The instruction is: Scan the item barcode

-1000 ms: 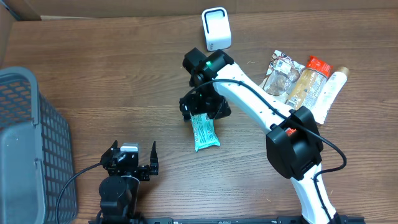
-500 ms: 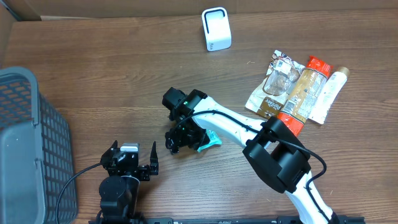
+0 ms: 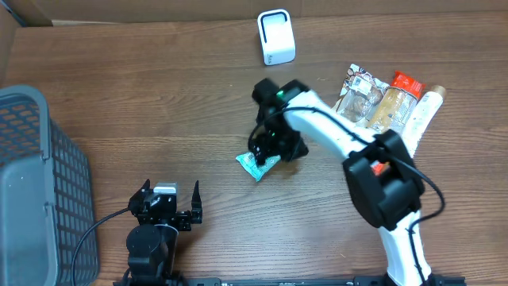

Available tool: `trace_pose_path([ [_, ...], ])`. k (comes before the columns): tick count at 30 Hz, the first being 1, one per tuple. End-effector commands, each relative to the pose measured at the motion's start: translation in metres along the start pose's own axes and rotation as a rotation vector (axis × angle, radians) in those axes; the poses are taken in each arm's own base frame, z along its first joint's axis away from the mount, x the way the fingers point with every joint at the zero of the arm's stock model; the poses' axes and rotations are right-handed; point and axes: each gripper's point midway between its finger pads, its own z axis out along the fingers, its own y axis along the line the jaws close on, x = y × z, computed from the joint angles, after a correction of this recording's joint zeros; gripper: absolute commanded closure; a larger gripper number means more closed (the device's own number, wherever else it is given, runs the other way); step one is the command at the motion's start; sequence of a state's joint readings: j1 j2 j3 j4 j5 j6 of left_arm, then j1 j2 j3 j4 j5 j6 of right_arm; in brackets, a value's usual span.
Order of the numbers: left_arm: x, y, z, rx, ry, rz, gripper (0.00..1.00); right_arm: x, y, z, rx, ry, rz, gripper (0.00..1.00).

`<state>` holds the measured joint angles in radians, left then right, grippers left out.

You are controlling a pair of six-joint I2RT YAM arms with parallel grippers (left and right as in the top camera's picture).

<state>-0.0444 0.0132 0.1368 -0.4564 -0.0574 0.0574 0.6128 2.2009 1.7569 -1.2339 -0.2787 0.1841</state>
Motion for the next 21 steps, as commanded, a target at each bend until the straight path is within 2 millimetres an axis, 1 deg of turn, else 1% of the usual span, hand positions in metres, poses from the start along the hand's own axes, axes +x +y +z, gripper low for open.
trace_pose_path([
  [1, 0.001, 0.001, 0.0, -0.009, -0.002, -0.013, 0.01, -0.02, 0.011, -0.074, -0.082, -0.194, -0.136, 0.11],
  [4, 0.001, 0.001, 0.0, -0.009, -0.002, -0.013, 0.0, -0.03, -0.01, -0.086, -0.072, -0.238, -0.233, 0.07],
  [5, 0.001, 0.001, 0.0, -0.009, -0.002, -0.013, 0.0, -0.036, -0.022, -0.085, -0.061, -0.251, -0.283, 0.07],
  [6, 0.001, 0.001, 0.0, -0.009, -0.002, -0.013, 0.0, -0.04, -0.03, -0.083, -0.059, -0.259, -0.318, 0.06],
  [7, 0.001, 0.001, 0.0, -0.009, -0.002, -0.013, 0.0, -0.043, -0.036, -0.079, -0.075, -0.264, -0.369, 0.06],
  [8, 0.001, 0.001, 0.0, -0.009, -0.002, -0.013, 0.0, -0.044, -0.038, -0.075, -0.1, -0.265, -0.412, 0.06],
  [11, 0.001, 0.001, 0.0, -0.009, -0.002, -0.013, 0.0, -0.047, -0.035, -0.06, -0.235, -0.27, -0.54, 0.05],
  [12, 0.001, 0.001, 0.0, -0.009, -0.002, -0.013, 0.0, -0.047, -0.035, -0.058, -0.246, -0.267, -0.551, 0.05],
  [13, 0.001, 0.001, 0.0, -0.009, -0.002, -0.013, 0.0, -0.047, -0.035, -0.05, -0.261, -0.256, -0.575, 0.05],
  [15, 0.001, 0.001, 0.0, -0.009, -0.002, -0.013, 0.0, -0.048, -0.037, -0.042, -0.265, -0.243, -0.584, 0.05],
  [21, 0.001, 0.001, 0.0, -0.009, -0.002, -0.013, 0.0, -0.045, -0.03, -0.012, -0.293, -0.183, -0.604, 0.05],
])
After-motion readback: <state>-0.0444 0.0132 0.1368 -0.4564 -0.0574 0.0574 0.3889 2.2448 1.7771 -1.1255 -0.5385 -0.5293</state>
